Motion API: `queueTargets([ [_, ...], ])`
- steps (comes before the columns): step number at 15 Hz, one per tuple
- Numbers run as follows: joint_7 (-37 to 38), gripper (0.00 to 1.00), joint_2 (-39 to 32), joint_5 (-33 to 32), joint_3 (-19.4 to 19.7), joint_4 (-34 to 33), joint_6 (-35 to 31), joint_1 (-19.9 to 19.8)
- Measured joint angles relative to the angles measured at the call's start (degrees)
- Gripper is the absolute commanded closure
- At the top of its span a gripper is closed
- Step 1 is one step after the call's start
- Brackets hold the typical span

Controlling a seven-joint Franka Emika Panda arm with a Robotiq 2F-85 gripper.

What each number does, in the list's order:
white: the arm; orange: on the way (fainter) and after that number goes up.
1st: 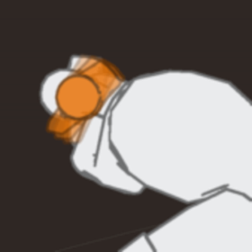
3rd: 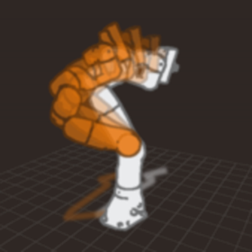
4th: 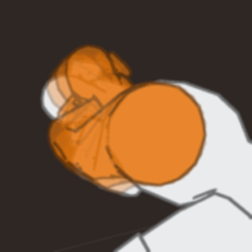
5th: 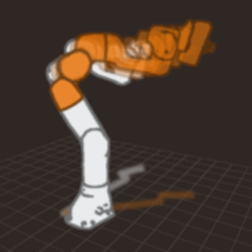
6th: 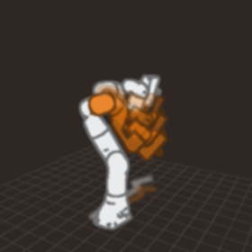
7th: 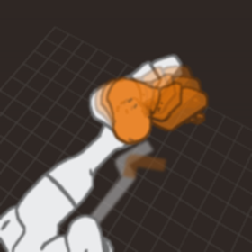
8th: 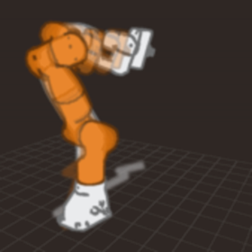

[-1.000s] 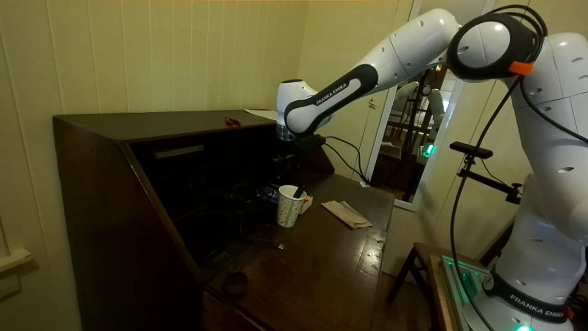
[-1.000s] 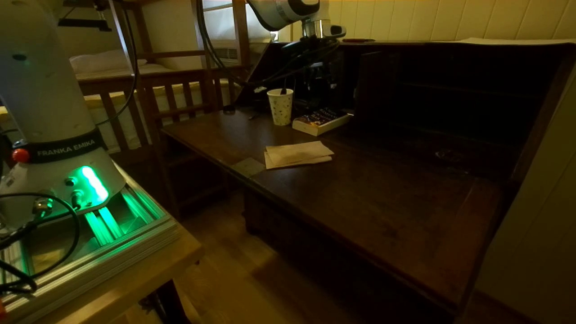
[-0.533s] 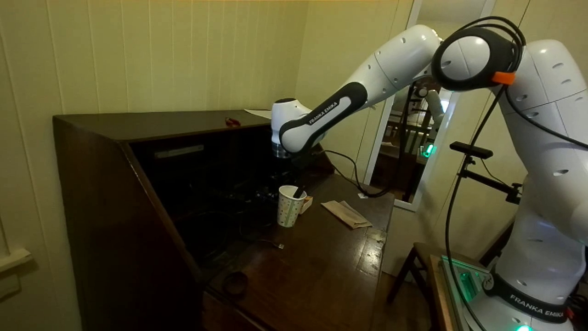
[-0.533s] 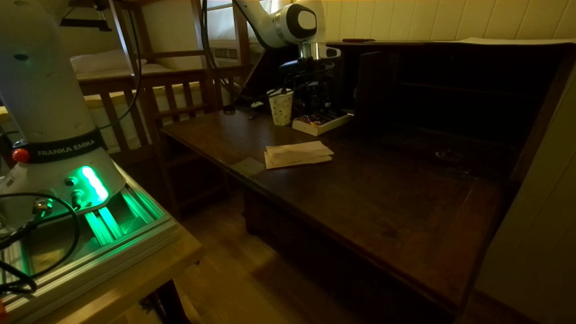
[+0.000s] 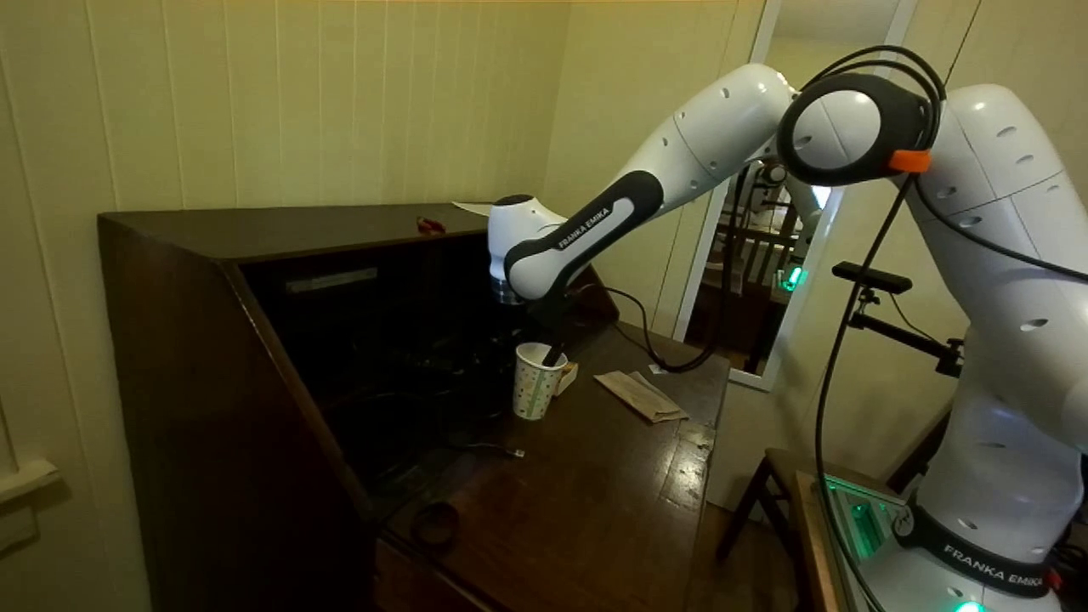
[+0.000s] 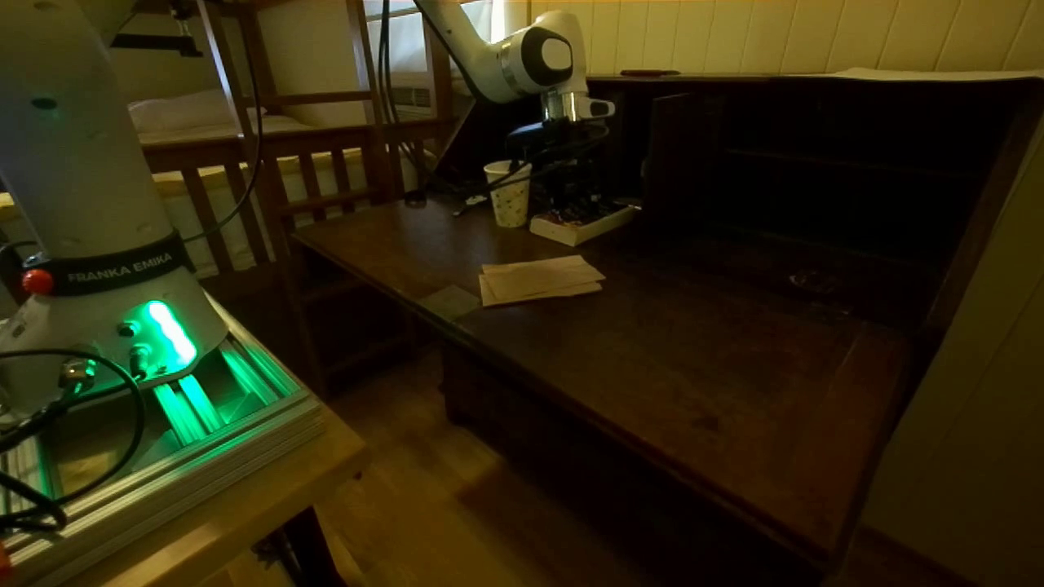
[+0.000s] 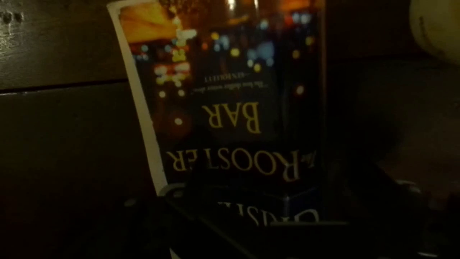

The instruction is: Open the book

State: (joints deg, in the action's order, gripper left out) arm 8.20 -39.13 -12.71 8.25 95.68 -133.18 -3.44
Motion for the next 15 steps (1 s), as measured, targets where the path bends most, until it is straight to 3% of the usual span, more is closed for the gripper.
queueTargets([
  [10, -0.76, 0.00, -1.64, 3.61, -1.85, -4.56, 18.41, -0.11],
  [15, 8.52, 0.00, -2.74, 5.33, -1.55, -5.54, 25.71, 0.17],
])
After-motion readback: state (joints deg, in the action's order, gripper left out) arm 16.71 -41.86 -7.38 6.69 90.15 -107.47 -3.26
